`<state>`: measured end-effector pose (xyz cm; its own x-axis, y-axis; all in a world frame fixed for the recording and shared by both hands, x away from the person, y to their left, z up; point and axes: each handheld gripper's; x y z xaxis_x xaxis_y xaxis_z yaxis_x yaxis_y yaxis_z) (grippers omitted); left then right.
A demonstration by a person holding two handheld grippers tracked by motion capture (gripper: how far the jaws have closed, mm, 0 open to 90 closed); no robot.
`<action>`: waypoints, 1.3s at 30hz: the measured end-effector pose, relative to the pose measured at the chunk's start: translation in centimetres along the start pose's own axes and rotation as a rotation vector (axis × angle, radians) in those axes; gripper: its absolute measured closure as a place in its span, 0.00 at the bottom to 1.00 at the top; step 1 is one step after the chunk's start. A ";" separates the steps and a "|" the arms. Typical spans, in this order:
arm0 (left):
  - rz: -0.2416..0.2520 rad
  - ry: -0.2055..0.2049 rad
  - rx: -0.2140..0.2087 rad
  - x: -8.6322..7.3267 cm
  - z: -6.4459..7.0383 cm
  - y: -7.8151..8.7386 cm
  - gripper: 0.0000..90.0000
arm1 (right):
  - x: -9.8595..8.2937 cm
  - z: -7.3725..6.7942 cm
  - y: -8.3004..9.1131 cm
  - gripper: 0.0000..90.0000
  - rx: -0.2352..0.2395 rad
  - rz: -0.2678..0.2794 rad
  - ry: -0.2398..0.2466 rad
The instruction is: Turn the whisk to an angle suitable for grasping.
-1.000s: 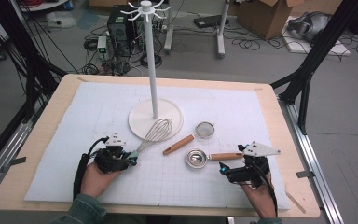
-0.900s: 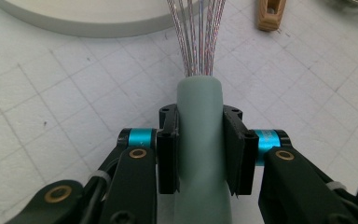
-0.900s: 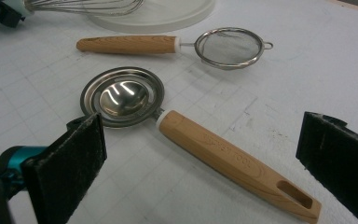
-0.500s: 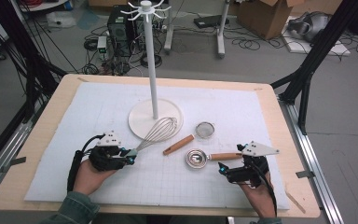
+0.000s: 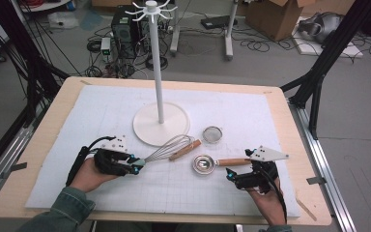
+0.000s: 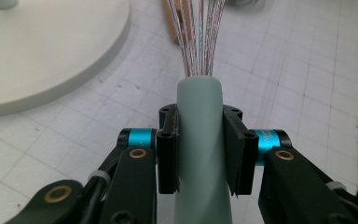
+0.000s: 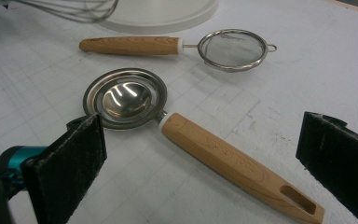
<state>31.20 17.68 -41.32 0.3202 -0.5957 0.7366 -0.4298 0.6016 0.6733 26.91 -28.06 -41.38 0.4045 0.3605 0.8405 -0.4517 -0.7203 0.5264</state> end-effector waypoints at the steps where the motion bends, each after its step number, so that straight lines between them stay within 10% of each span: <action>1: -0.011 -0.011 -0.006 -0.1 0.0 -0.1 0.77 | 0.0 0.0 0.0 0.00 0.000 0.000 0.000; 22: -0.101 -0.079 -0.055 -0.3 0.6 -2.4 0.77 | 0.3 -0.2 -0.6 0.00 0.020 -0.013 0.012; 39: -0.074 -0.010 -0.043 -0.8 -0.1 -1.3 0.62 | 1.4 0.1 -1.6 0.00 0.041 -0.025 0.018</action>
Point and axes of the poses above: each handheld gripper's, and its own axes: y roughly backward along the jaws, x roughly out of its top, z roughly to its right, and after that the axes turned 14 degrees about x, right-handed
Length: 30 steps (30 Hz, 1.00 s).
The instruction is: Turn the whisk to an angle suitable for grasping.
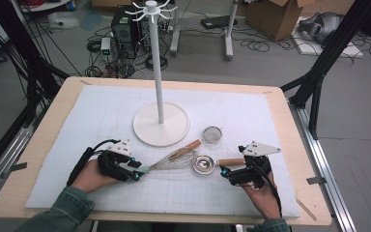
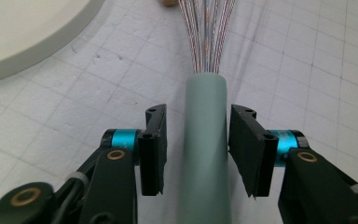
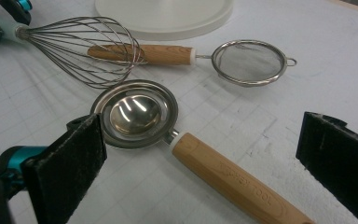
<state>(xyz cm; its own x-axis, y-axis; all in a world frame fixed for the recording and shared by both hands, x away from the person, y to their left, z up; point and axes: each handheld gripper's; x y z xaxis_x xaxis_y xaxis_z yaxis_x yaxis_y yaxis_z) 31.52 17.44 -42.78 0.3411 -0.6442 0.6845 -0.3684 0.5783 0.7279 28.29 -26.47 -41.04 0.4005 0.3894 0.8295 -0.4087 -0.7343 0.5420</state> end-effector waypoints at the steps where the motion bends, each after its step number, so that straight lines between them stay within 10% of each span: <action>1: 0.002 -0.007 -0.001 -0.1 -0.1 0.2 0.60 | 0.2 0.1 -0.2 0.00 0.001 -0.004 0.005; 30: 0.096 0.061 0.097 -3.3 -0.7 5.4 0.41 | 2.1 0.0 -0.8 0.00 0.089 -0.024 0.031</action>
Point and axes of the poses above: each handheld gripper's, and its own axes: y roughly backward along the jaws, x roughly out of its top, z roughly to its right, and after that the axes turned 14 degrees about x, right-handed
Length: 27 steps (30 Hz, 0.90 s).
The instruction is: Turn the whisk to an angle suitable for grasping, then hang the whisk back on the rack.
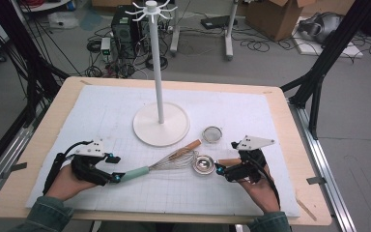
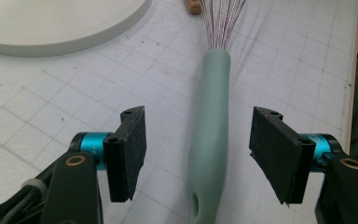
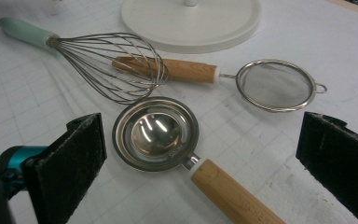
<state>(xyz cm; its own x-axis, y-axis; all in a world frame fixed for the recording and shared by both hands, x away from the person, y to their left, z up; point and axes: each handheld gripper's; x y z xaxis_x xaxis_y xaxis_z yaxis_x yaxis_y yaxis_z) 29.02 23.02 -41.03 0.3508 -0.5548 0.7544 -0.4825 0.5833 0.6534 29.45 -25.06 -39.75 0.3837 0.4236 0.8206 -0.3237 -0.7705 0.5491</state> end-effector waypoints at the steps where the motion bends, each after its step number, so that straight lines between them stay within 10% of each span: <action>1: 0.000 0.002 0.000 -0.1 0.0 0.1 0.41 | 0.0 0.0 -0.1 0.00 0.013 -0.006 0.005; 27: -0.050 -0.010 -0.015 -2.9 0.7 -0.5 0.53 | 2.9 -1.4 -2.7 0.00 0.089 -0.061 0.085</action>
Point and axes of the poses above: each handheld gripper's, and its own axes: y roughly backward along the jaws, x roughly out of its top, z roughly to its right, and after that the axes turned 14 degrees about x, right-handed
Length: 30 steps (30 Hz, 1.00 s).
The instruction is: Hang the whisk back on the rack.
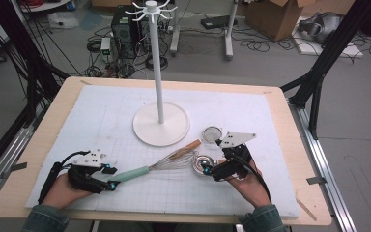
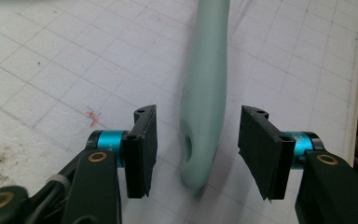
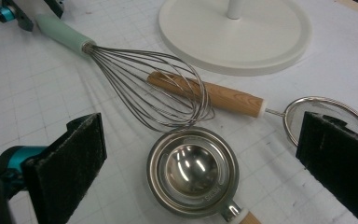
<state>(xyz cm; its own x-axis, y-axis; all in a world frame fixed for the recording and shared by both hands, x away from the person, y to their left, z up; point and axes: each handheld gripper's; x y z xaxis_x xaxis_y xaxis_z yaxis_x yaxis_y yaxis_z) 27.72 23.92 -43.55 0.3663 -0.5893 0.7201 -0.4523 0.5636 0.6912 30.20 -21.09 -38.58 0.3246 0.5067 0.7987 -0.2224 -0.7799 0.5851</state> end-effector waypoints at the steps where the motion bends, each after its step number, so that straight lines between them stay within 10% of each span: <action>1: 0.001 -0.002 0.005 0.1 0.1 -0.1 0.54 | 0.0 0.0 -0.1 0.00 0.002 0.002 0.009; 30: -0.013 -0.105 0.011 1.4 0.9 -1.5 0.73 | 5.0 -0.1 -2.4 0.08 0.177 0.025 0.082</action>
<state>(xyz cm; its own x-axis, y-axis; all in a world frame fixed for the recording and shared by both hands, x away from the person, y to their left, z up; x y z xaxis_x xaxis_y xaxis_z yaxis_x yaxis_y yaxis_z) 28.21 21.73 -43.61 0.2855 -0.6539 0.7007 -0.4572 0.5496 0.6992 32.29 -16.70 -35.97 0.2438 0.5089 0.8256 -0.0622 -0.8413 0.5370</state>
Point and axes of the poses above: each handheld gripper's, and its own axes: y roughly backward along the jaws, x roughly out of its top, z roughly to its right, and after that the axes turned 14 degrees about x, right-handed
